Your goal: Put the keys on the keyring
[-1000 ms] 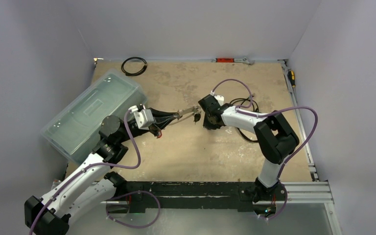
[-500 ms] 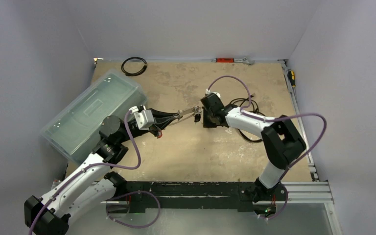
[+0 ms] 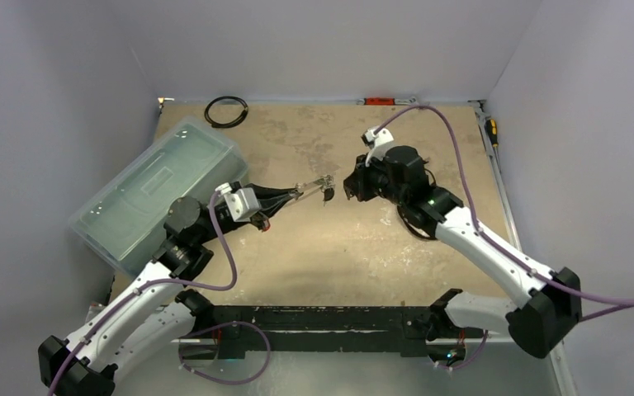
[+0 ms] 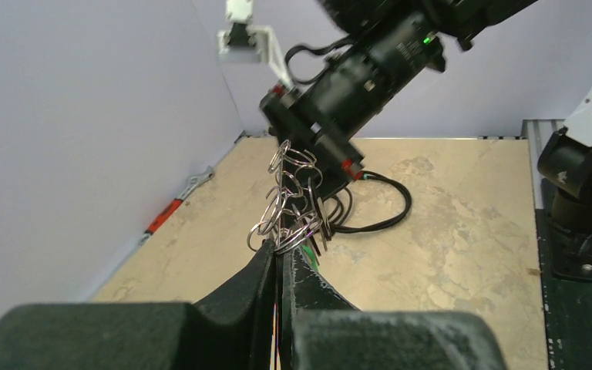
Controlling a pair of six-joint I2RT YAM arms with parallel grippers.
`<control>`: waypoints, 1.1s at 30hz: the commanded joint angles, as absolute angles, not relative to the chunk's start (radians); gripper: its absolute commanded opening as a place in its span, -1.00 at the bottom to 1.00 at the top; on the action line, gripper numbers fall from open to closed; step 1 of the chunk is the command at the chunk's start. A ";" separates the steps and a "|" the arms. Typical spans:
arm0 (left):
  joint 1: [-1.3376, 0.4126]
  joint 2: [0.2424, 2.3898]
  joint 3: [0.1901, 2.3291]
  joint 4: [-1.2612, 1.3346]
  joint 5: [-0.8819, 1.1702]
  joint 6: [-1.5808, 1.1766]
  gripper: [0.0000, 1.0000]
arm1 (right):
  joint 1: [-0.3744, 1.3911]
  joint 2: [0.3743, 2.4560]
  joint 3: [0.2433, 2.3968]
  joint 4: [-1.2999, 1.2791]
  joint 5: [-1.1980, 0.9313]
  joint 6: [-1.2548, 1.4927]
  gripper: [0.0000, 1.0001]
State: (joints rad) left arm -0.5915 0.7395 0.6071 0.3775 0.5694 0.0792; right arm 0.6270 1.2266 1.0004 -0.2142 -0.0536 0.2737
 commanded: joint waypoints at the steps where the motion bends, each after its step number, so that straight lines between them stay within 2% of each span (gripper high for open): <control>1: -0.594 0.713 0.620 0.431 0.518 0.127 -1.00 | 0.620 1.111 0.974 -0.147 -0.161 0.177 -1.00; 9: -0.593 0.722 0.624 0.420 0.514 0.150 -1.00 | 0.615 1.027 1.019 -0.211 -0.259 0.180 -1.00; 18: -0.593 0.738 0.625 0.443 0.535 0.137 -1.00 | 0.615 0.998 1.094 -0.255 -0.691 0.160 -1.00; 27: -0.594 0.719 0.612 0.470 0.636 0.144 -1.00 | 0.616 1.059 1.187 -0.219 -0.965 0.201 -1.00; 33: -0.595 0.731 0.601 0.509 0.758 0.143 -1.00 | 0.619 1.083 1.196 -0.153 -1.054 0.251 -1.00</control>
State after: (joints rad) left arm -0.5915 0.7376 0.6067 0.3965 0.6502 0.1249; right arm 0.6151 1.0737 1.1564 -0.2298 -0.9333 0.2066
